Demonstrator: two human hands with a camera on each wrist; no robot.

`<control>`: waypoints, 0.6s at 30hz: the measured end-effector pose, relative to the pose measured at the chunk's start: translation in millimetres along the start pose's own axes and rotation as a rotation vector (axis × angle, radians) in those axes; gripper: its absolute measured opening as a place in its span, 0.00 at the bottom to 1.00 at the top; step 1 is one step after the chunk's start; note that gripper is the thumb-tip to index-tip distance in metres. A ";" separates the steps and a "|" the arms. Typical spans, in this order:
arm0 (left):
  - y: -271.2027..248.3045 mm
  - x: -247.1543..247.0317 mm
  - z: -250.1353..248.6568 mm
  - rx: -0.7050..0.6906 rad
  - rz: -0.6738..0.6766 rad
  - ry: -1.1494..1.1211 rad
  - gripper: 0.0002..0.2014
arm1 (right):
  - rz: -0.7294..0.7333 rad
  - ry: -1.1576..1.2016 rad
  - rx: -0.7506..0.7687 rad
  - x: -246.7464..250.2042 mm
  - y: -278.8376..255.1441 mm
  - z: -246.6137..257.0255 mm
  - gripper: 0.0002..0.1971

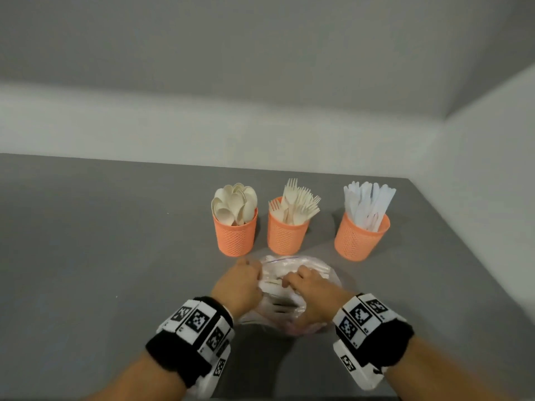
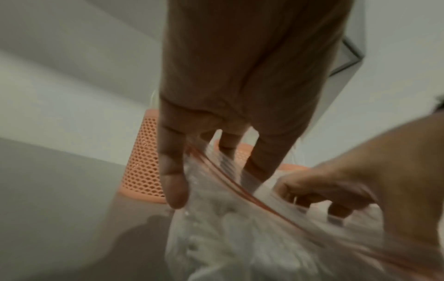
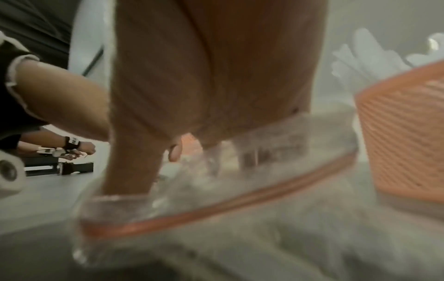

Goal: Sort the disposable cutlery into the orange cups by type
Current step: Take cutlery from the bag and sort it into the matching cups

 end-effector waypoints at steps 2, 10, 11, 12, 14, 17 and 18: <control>1.3 12.9 0.5 0.031 -0.078 -0.027 0.17 | -0.113 0.011 -0.019 4.2 -4.2 -3.5 0.39; -8.5 36.2 -20.0 -0.119 -0.138 -0.875 0.28 | -0.091 0.112 -0.068 -1.7 3.4 -7.3 0.34; -9.5 35.0 -15.9 -0.088 -0.115 -0.999 0.28 | -0.106 0.167 -0.034 -0.7 4.4 -3.9 0.31; -10.3 33.0 -9.2 -0.042 -0.096 -1.090 0.28 | -0.113 0.231 -0.009 -0.2 3.8 -0.8 0.31; -13.0 30.0 2.1 0.005 -0.078 -1.101 0.25 | -0.128 0.383 0.000 -0.9 1.1 -1.3 0.30; -15.3 22.0 13.7 0.001 -0.035 -0.556 0.29 | -0.136 0.464 -0.031 -0.4 3.2 -12.7 0.28; -15.6 17.2 14.9 0.007 -0.019 -0.386 0.32 | -0.107 0.456 -0.047 -0.1 4.1 -13.6 0.26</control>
Point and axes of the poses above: each hand's wrist, its own y-axis towards the middle knuckle, its own x-axis out of the back of the hand, z = x × y, the point moved 10 cm from there along y, towards the middle knuckle
